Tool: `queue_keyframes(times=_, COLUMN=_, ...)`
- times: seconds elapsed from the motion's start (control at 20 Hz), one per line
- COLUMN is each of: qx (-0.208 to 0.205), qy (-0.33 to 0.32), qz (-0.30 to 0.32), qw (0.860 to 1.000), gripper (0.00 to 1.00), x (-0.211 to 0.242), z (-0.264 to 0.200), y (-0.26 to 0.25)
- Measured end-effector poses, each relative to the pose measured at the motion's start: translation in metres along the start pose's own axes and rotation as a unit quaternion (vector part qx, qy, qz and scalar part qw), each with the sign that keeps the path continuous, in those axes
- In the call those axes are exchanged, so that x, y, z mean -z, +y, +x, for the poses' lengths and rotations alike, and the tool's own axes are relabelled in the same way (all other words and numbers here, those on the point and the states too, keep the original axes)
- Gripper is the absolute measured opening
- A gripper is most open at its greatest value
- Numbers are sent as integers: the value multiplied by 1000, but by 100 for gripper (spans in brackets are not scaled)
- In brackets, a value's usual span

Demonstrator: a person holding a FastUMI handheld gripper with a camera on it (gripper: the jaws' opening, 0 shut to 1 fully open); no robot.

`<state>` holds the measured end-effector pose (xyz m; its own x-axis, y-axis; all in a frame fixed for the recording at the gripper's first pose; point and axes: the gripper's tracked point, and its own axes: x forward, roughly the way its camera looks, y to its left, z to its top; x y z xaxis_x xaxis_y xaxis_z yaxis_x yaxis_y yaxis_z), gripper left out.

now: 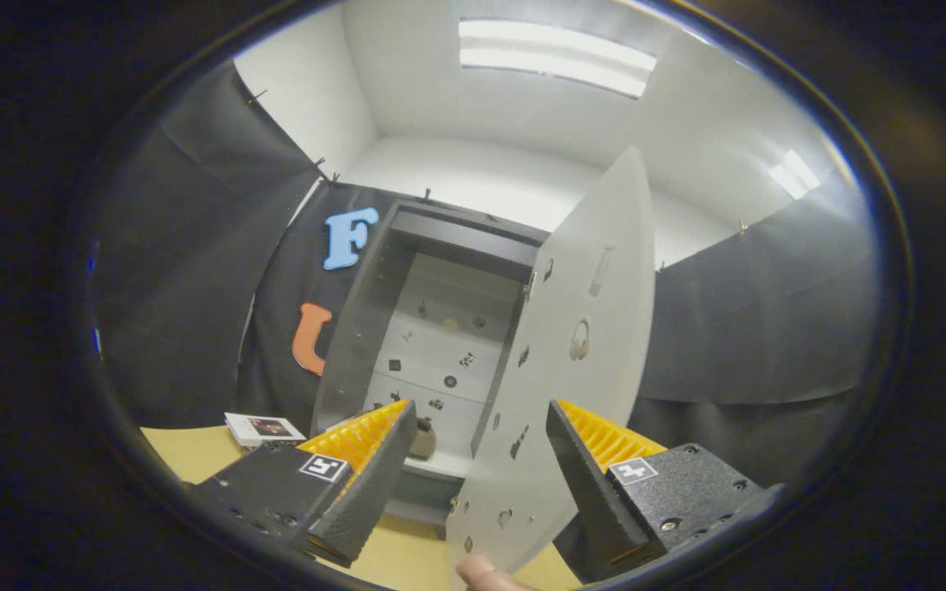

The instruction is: Open the shoe cabinet door, grab the shoes and put them into the shoe cabinet, then close the shoe cabinet door.

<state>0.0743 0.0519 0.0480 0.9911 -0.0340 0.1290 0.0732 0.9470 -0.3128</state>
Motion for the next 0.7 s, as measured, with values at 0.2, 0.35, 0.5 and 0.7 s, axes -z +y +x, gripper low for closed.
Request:
queue_keyframes(times=0.2, qx=-4, qy=12, qz=17, qw=1000, gripper=100, x=38, z=-30, y=-35)
queue_keyframes(times=0.35, qx=42, qy=21, qz=32, qw=998, gripper=100, x=75, z=-44, y=-87)
queue_keyframes(times=0.5, qx=95, qy=33, qz=54, qw=993, gripper=100, x=109, z=-48, y=-142)
queue_keyframes(times=0.7, qx=109, qy=100, qz=78, qw=986, gripper=100, x=173, z=-26, y=-164)
